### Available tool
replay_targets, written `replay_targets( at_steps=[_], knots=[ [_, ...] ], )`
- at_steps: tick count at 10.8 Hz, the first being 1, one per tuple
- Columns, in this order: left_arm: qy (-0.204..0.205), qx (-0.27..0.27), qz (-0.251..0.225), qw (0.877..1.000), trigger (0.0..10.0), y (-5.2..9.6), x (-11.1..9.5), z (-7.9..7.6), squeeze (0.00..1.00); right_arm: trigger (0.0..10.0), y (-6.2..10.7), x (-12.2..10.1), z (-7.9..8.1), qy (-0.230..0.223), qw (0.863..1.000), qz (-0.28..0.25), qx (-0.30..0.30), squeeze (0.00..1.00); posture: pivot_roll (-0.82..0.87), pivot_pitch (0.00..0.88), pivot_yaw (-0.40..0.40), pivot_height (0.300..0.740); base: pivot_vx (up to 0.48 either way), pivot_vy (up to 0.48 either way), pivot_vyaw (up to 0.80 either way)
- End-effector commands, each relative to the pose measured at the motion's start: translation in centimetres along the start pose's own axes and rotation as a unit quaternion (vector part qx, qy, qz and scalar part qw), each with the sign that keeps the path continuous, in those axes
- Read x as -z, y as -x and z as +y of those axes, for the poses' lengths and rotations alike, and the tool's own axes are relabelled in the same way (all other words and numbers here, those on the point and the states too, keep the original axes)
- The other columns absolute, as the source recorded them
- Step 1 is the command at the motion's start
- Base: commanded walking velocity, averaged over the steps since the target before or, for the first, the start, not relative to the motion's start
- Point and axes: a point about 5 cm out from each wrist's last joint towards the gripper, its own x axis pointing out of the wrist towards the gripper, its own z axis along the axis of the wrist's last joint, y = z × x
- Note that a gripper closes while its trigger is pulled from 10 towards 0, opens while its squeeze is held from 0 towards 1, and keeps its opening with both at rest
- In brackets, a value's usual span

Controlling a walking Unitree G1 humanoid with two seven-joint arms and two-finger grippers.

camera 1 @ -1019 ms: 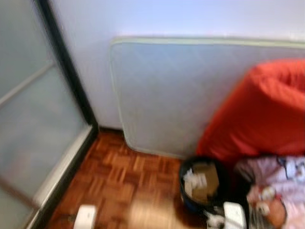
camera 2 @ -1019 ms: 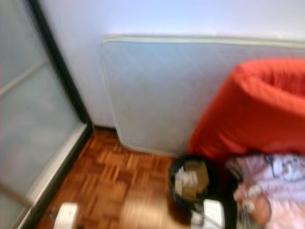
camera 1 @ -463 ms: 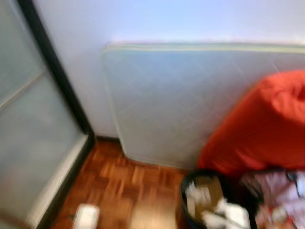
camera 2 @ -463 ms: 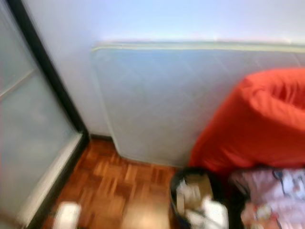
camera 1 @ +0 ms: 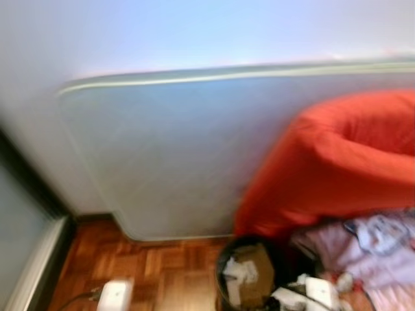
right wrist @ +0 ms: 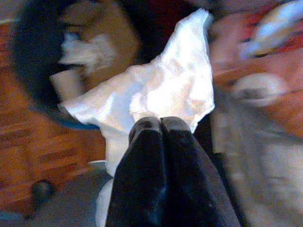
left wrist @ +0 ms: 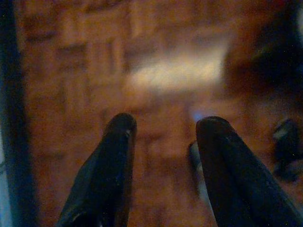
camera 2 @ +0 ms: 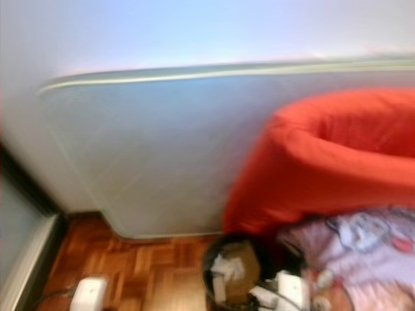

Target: Clean up the room

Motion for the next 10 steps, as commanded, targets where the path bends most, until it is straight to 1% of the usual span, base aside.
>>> replay_targets(
  at_steps=[1,6,7,8,10],
  knots=[
    [0.002,-0.019,0.012,1.0,10.0,0.29,0.77,1.43,0.0,10.0,-0.16,-0.8,1.2,-0.002,1.0,-0.016,-0.016,0.0,0.03,0.0,0.024,0.74,0.0,0.0,0.0],
    [0.004,-0.021,0.011,1.0,10.0,0.26,0.61,1.5,0.0,10.0,-0.16,-1.05,1.31,-0.005,0.999,-0.026,-0.02,0.0,0.04,0.0,0.025,0.74,0.0,0.0,0.0],
    [0.005,-0.02,0.01,1.0,10.0,0.26,0.6,1.49,0.0,10.0,-0.18,-1.14,1.37,0.011,0.999,-0.026,-0.025,0.0,0.03,0.0,0.027,0.74,0.0,0.0,0.0],
    [0.005,-0.019,0.011,1.0,10.0,0.26,0.61,1.49,0.0,10.0,-0.18,-1.16,1.39,0.01,0.999,-0.027,-0.025,0.0,0.03,0.0,0.027,0.74,0.0,0.0,0.0],
    [0.006,-0.018,0.01,1.0,10.0,0.27,0.65,1.49,0.0,10.0,-0.17,-1.19,1.39,0.003,0.999,-0.029,-0.025,0.0,0.03,0.0,0.026,0.74,0.246,0.0,0.0]
  ],
)
